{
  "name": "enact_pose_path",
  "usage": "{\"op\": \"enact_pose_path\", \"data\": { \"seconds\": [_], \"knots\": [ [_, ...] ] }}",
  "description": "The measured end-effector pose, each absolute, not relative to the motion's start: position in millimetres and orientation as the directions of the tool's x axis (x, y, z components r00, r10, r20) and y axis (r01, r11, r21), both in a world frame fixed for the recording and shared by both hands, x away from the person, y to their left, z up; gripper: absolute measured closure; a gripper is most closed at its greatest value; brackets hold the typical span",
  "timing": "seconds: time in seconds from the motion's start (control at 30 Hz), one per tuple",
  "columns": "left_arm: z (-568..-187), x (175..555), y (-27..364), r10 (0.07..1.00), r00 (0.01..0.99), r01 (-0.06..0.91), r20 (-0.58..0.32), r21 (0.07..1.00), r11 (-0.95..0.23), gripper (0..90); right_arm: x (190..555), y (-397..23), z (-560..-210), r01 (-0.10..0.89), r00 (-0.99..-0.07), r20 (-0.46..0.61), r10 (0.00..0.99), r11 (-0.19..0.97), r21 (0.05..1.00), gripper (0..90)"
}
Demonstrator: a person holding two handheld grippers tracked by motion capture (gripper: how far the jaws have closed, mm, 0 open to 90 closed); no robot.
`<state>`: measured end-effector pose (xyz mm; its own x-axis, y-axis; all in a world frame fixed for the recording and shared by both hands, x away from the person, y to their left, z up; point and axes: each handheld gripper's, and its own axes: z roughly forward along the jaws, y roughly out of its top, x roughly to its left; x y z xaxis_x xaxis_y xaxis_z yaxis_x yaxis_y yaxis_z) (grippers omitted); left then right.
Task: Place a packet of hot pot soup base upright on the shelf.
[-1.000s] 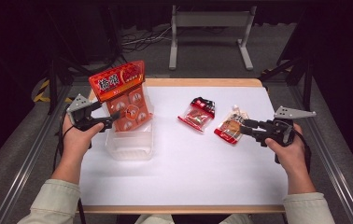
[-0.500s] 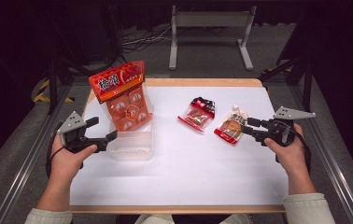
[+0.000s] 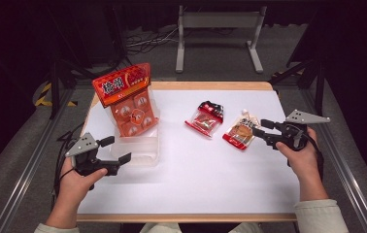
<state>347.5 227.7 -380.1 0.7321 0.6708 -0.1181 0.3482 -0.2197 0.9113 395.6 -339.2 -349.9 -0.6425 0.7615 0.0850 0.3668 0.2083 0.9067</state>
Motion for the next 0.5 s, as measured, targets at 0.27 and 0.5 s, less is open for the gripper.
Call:
{"op": "enact_pose_path", "data": {
  "seconds": [0.27,0.5],
  "knots": [
    [-378,341,221,0.641,0.757,0.348,-0.125,0.908,-0.234,11.8,405,-331,-350,0.393,-0.639,0.105,0.762,0.205,0.896,42.8],
    [-377,333,217,0.625,0.773,0.327,-0.109,0.912,-0.246,12.4,426,-320,-346,0.407,-0.638,0.108,0.763,0.215,0.888,40.1]
  ]
}}
